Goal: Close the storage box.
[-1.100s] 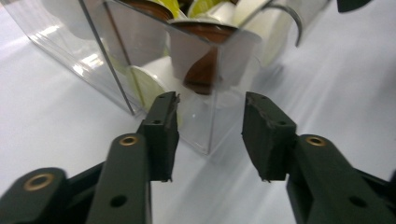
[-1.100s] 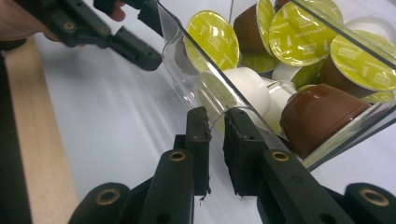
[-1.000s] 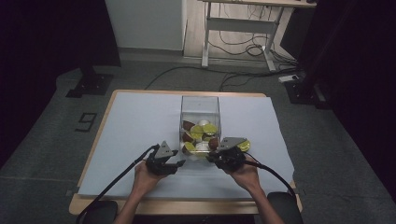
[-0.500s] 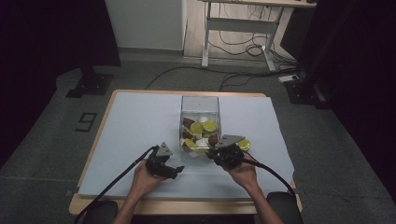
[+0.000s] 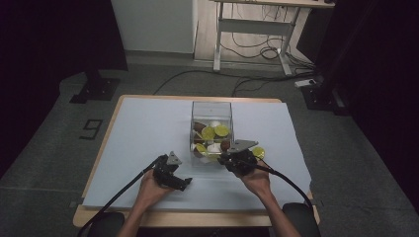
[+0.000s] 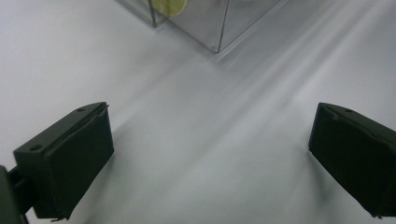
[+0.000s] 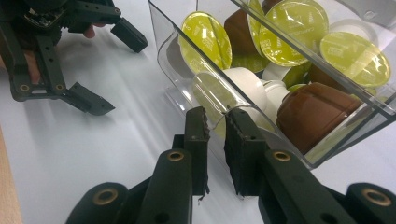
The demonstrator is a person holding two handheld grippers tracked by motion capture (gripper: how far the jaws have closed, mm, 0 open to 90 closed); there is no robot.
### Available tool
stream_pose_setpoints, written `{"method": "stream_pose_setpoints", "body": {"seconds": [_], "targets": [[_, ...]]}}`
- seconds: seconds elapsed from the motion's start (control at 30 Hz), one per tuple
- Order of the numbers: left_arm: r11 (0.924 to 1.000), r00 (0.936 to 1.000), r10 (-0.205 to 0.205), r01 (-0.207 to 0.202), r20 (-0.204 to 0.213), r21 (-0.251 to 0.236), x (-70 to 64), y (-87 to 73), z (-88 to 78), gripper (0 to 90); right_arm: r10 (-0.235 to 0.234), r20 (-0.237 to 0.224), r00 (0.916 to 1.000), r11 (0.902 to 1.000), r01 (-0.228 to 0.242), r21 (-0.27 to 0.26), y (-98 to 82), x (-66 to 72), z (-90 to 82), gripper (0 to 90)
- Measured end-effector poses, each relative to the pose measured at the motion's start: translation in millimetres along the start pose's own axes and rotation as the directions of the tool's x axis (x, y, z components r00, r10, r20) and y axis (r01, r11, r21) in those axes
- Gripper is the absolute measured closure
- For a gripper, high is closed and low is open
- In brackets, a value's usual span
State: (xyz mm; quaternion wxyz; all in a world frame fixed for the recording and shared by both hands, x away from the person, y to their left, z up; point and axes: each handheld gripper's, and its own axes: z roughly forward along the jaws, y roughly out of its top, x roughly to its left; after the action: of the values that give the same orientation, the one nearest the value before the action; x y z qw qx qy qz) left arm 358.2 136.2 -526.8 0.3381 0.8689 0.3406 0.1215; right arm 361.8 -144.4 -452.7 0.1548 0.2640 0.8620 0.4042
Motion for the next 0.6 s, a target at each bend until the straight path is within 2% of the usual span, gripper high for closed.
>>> {"method": "stream_pose_setpoints", "body": {"seconds": [0.6], "targets": [[0.9999, 0.9999, 0.005, -0.005, -0.011, 0.016, 0.8, -0.6, 2.0, 0.0, 0.016, 0.023, 0.9996, 0.9998, -0.017, 0.015, 5.2, -9.9, 11.0, 78.5]]}}
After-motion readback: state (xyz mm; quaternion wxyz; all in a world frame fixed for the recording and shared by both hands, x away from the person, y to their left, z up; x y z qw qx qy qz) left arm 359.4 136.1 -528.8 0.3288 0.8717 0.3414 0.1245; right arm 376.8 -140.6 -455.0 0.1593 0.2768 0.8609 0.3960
